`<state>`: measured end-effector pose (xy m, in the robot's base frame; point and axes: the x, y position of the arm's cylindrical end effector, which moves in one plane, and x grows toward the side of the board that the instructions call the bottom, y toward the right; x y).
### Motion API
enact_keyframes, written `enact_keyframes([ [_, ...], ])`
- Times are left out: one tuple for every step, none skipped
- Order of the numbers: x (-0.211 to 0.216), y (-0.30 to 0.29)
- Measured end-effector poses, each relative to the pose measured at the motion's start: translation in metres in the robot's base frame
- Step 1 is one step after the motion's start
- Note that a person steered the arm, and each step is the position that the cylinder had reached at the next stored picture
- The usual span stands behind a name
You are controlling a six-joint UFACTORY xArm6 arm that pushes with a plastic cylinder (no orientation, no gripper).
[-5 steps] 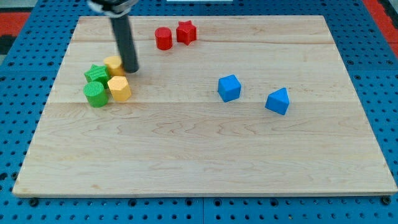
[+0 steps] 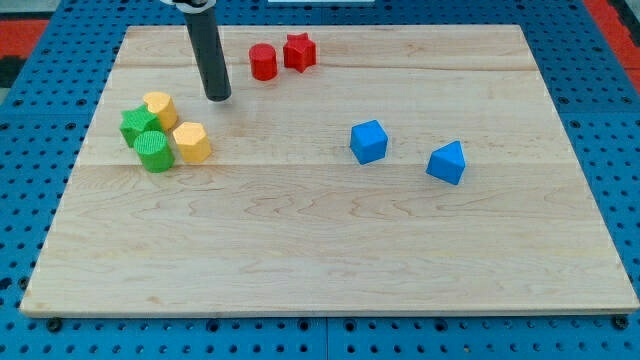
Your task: Push the red circle above the blue cube
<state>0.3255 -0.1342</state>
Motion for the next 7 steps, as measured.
enact_keyframes([
  [-0.035,-0.018],
  [-0.068,0.049],
  [-0.06,0.135],
  [-0.017,0.156],
  [0.053,0.179],
  [0.044,0.159],
  [-0.003,0.187],
])
